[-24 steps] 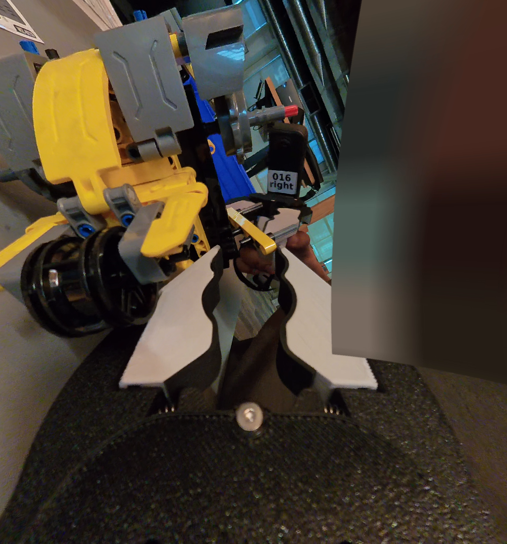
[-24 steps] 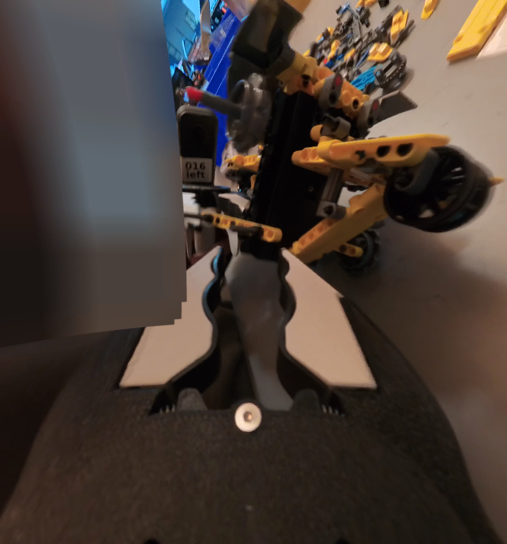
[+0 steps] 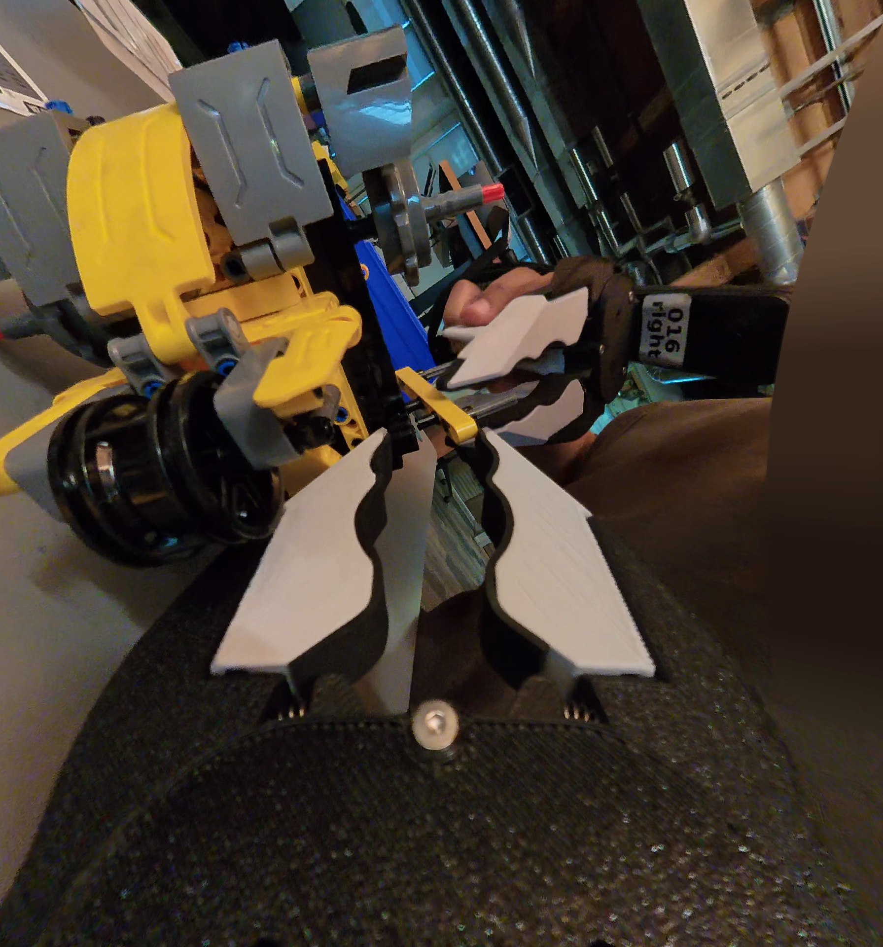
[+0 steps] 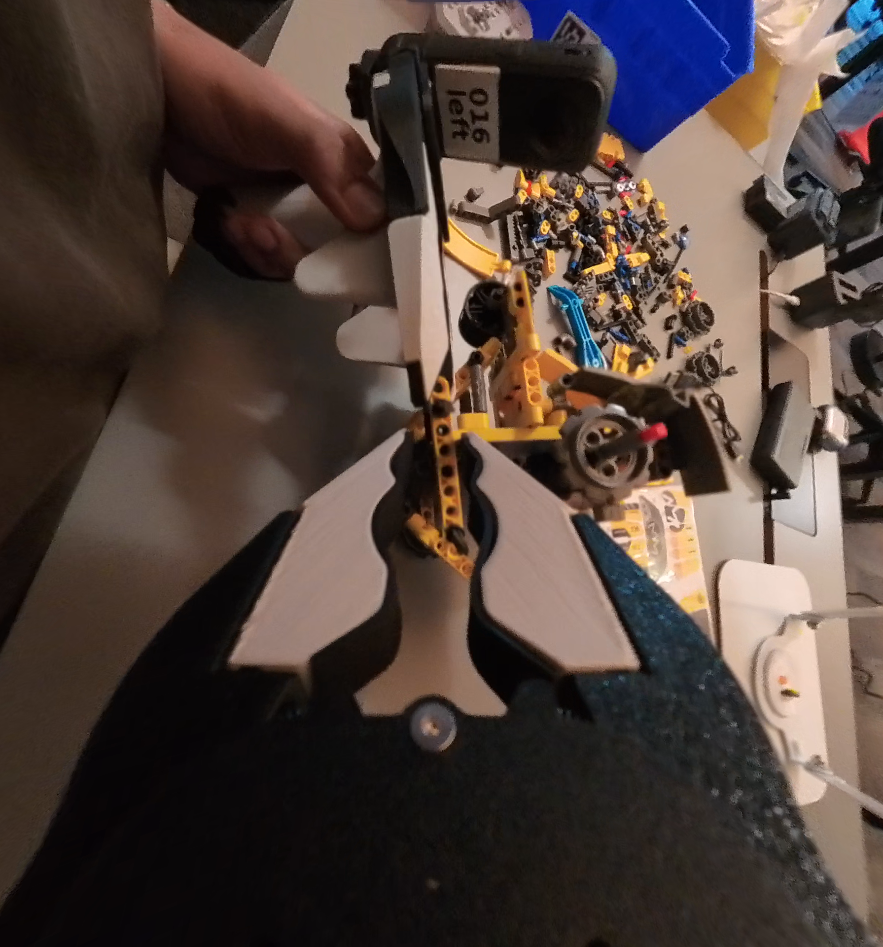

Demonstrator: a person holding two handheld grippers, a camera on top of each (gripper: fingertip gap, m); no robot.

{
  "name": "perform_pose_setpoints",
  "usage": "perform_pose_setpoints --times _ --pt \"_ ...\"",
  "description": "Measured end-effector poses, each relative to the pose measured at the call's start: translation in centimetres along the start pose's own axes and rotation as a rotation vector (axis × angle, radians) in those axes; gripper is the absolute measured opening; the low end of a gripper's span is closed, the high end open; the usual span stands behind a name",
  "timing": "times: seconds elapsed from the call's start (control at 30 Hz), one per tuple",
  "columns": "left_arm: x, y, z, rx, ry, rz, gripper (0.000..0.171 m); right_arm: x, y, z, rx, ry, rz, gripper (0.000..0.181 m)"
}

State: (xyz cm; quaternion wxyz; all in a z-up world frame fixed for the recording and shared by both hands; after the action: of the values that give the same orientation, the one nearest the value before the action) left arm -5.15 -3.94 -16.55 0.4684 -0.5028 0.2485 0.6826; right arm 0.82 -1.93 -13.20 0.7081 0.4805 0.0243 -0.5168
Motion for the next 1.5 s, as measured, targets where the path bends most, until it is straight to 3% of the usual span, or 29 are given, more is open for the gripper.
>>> perform_pose_setpoints --times 0.13,0.37,0.7,1.27,1.33,1.4,1.5 --pt "0.1 -0.1 0.2 0.007 -0.012 -0.009 0.029 -0.2 -0.3 0.5 0.043 0.067 -0.026 0.007" --pt "0.3 -0.3 0.5 0.011 -0.074 -0.011 0.029 -0.7 -0.3 0.3 0.091 -0.032 0.04 0.007" --pt "0.5 -0.3 0.5 0.034 -0.051 -0.08 0.031 -1.3 -0.9 -0.1 0.045 -0.148 0.119 0.006" --pt "1.1 -0.4 0.8 0.022 0.016 -0.125 0.022 -1.3 -0.9 -0.6 0.0 -0.158 0.072 0.008" --pt "0.9 -0.3 0.8 0.014 0.027 -0.15 0.027 -1.3 -0.9 -0.5 -0.003 -0.159 0.067 0.007" --pt "0.3 -0.1 0.9 0.003 0.074 -0.232 0.051 -1.3 -0.9 -0.5 0.0 -0.146 0.057 0.007" --pt "0.6 0.1 1.0 -0.03 0.159 -0.268 0.047 -1.2 -1.0 -0.4 0.006 -0.12 0.033 0.007"
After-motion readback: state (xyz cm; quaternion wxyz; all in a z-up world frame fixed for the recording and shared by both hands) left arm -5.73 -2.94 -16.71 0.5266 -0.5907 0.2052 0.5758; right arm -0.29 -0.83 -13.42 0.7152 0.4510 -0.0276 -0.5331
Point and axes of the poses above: each gripper's, where its closed fingertips meet, y back along the fingers, z out of its top, x = y × z across the jaws, the point moved 4 cm from there along y, back along the fingers, and after that the axes turned 10 degrees about y, right-handed, at the moved point
